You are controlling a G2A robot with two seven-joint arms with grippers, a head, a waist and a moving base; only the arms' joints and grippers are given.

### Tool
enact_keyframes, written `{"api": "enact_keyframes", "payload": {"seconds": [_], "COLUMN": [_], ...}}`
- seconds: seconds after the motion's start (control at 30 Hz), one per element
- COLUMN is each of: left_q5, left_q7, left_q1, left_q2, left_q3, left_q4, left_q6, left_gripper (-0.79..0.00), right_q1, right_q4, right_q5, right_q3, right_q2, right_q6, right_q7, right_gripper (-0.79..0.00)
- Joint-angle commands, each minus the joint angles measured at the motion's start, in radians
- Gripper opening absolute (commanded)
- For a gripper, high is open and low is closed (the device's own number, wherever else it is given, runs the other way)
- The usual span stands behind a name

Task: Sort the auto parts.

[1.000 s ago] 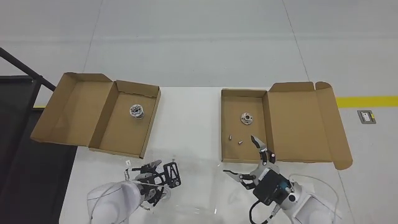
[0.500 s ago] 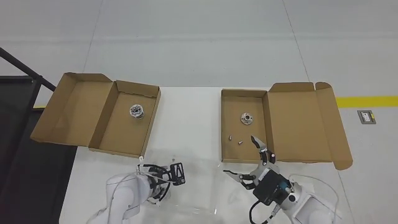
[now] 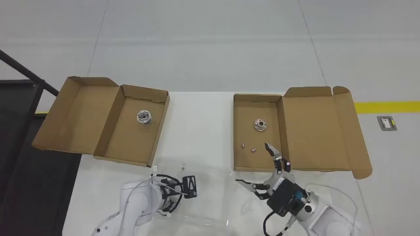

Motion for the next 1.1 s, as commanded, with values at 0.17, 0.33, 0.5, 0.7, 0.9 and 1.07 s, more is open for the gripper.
{"api": "enact_keyframes", "payload": {"seconds": [0.17, 0.33, 0.5, 0.7, 0.9, 1.07], "left_q5": [-0.044, -0.072, -0.098, -0.141, -0.177, -0.217], "left_q7": [-0.040, -0.063, -0.082, -0.106, -0.139, -0.144], "left_q1": [-0.025, -0.051, -0.077, -0.112, -0.143, -0.162], "left_q2": [0.020, 0.032, 0.044, 0.054, 0.057, 0.060], "left_q3": [0.046, 0.086, 0.122, 0.156, 0.179, 0.179], "left_q4": [0.013, 0.027, 0.044, 0.065, 0.079, 0.082], "left_q6": [0.040, 0.063, 0.082, 0.106, 0.139, 0.145], "left_gripper": [-0.379, -0.471, -0.483, -0.517, -0.683, -0.785], "right_q1": [0.000, 0.000, 0.000, 0.000, 0.000, 0.000], "right_q4": [0.000, 0.000, 0.000, 0.000, 0.000, 0.000], "right_q5": [0.000, 0.000, 0.000, 0.000, 0.000, 0.000], "right_q3": [0.000, 0.000, 0.000, 0.000, 0.000, 0.000], "right_q2": [0.000, 0.000, 0.000, 0.000, 0.000, 0.000], "right_q6": [0.000, 0.000, 0.000, 0.000, 0.000, 0.000], "right_q7": [0.000, 0.000, 0.000, 0.000, 0.000, 0.000], "right_gripper": [0.000, 0.000, 0.000, 0.000, 0.000, 0.000]}}
